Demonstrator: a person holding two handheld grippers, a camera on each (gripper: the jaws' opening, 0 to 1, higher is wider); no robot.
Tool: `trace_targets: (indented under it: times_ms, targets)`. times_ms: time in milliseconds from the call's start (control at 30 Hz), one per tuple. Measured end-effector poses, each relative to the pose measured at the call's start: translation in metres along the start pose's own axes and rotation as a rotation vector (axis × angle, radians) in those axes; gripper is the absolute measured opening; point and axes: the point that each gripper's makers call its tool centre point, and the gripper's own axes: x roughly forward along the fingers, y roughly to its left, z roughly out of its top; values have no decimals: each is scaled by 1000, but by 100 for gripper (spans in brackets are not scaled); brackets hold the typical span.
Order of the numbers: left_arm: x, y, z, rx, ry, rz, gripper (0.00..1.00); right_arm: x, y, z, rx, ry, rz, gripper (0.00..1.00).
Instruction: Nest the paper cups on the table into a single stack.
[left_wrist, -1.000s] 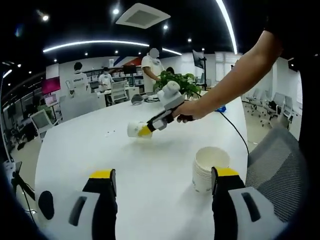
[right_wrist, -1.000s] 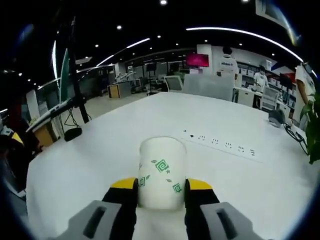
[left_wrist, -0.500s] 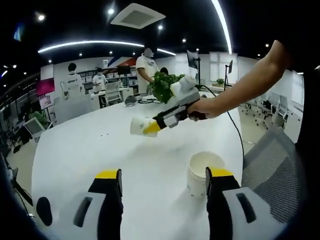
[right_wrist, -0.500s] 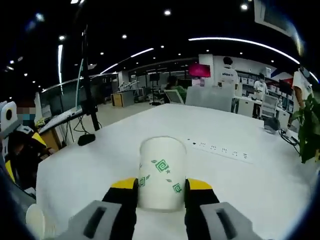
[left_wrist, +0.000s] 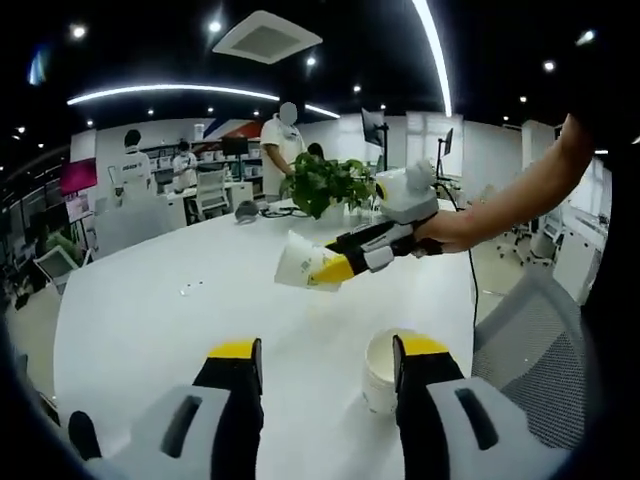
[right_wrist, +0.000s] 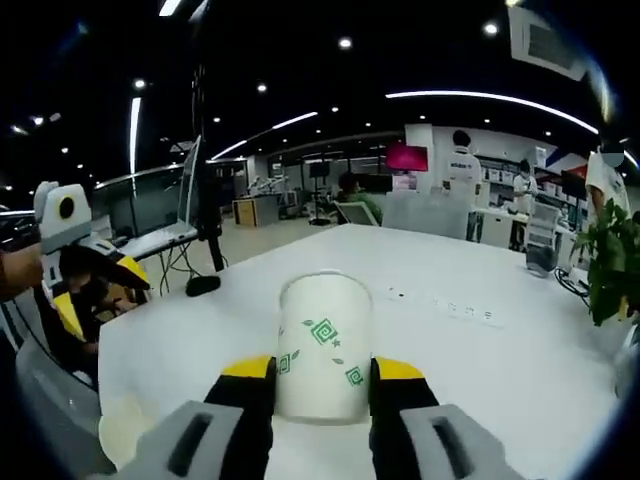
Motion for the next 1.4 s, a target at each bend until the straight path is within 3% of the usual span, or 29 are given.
trace_targets:
  times_ms: [300,467,567,1133,1300,1400]
  targets:
    - [9,-14,22,23,-27,-85,38,-32,34,5,7,-41,49,36]
    - [12,-21,31,39,-28,-136,28,-44,52,5,-19,-42,85,36]
    - [12,-26,35,56,-27,-165,27,-50,64,3,-31,-38,115,36]
    - [8,-60,24,147,43,-346,16,-71,112,-6,-153,-4,278,36]
    - [3,-75,23,165,41,-445,6,-77,128,-4,-169,-23,353,36]
    - [1,-81,21,175,51,-475,6,-80,138,-2,-193,-33,376,36]
